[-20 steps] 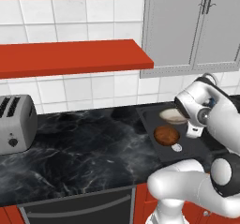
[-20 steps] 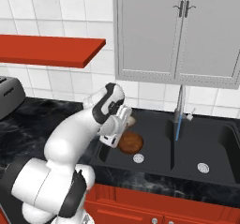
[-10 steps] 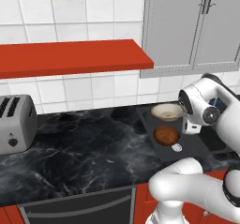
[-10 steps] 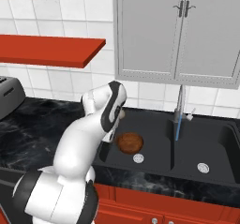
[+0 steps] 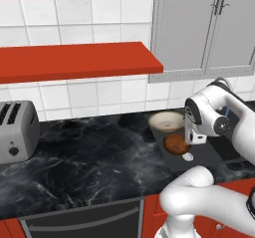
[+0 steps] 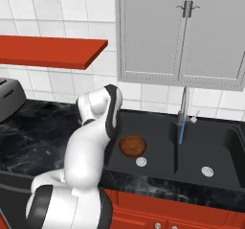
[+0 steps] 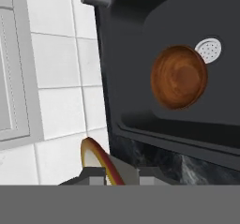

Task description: Rinse each bowl for a few seconds and place them down in the sink or on the counter.

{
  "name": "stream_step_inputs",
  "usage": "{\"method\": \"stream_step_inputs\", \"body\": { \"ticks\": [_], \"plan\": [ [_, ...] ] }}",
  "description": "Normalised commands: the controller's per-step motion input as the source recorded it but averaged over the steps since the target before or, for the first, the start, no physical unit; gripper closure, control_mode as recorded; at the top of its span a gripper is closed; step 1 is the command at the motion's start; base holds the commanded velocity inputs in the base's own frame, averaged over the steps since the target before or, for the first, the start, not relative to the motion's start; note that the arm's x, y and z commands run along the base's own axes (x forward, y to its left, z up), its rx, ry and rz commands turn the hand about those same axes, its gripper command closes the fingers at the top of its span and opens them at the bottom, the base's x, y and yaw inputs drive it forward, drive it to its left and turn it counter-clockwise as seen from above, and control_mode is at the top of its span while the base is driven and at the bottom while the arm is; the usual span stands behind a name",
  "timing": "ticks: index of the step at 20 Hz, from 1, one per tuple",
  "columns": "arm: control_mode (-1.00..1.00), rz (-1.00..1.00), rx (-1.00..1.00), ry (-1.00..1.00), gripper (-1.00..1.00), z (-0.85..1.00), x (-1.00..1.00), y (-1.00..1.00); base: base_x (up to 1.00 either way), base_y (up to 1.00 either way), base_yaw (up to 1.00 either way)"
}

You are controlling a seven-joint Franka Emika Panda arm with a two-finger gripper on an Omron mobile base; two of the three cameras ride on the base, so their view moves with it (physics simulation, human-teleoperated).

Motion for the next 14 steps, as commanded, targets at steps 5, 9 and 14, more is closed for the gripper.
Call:
{"method": "stream_step_inputs", "body": {
  "ticks": [5, 9, 14],
  "plan": [
    [-1.0, 0.15, 0.0, 0.06, 1.0, 0.15, 0.0, 0.32, 0.0, 0.0, 0.0],
    [-1.0, 0.14, 0.0, 0.06, 1.0, 0.1, 0.0, 0.34, 0.0, 0.0, 0.0],
    [-1.0, 0.12, 0.0, 0.06, 1.0, 0.01, 0.0, 0.36, 0.0, 0.0, 0.0]
  ]
}}
